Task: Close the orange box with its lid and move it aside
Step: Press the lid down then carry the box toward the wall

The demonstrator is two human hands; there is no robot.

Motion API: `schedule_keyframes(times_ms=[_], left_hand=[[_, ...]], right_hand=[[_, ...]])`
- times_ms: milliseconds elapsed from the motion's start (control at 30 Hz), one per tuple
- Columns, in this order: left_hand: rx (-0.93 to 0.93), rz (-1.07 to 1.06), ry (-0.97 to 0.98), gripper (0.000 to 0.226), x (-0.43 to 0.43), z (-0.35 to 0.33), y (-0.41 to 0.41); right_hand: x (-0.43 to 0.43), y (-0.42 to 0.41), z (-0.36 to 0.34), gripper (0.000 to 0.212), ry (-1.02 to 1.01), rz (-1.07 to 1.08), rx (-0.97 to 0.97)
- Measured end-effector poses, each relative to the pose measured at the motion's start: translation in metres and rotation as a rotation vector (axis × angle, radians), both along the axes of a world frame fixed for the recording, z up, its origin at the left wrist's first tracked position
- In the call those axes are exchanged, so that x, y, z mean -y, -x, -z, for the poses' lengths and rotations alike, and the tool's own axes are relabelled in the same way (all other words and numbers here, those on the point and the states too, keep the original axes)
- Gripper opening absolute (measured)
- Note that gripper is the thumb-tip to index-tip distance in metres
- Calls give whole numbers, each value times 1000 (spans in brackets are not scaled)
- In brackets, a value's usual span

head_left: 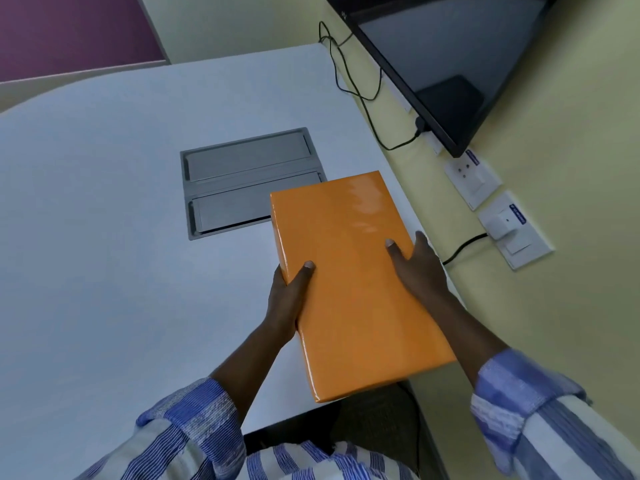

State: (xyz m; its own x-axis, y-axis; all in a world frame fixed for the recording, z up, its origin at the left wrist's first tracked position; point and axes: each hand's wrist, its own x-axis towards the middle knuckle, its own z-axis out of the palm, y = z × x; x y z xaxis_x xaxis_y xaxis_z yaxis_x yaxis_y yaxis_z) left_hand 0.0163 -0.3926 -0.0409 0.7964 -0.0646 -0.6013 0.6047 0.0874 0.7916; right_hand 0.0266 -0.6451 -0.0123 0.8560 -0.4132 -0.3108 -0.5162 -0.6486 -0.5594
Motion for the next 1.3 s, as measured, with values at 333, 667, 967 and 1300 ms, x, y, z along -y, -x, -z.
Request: schedule_keyframes(times_ms=[333, 667, 967, 1300], left_hand=[[-14, -17, 106, 38, 18, -3, -8], [-9, 18, 145, 37, 51, -5, -28], [14, 82, 119, 36, 89, -1, -29], [-10, 67, 167, 69, 120, -4, -26]], right_hand=[[-85, 23, 16, 88, 458, -632, 131], [-47, 1, 17, 88, 503, -632, 115], [-10, 7, 15, 87, 506, -591, 126], [19, 12, 13, 86, 510, -588, 126]])
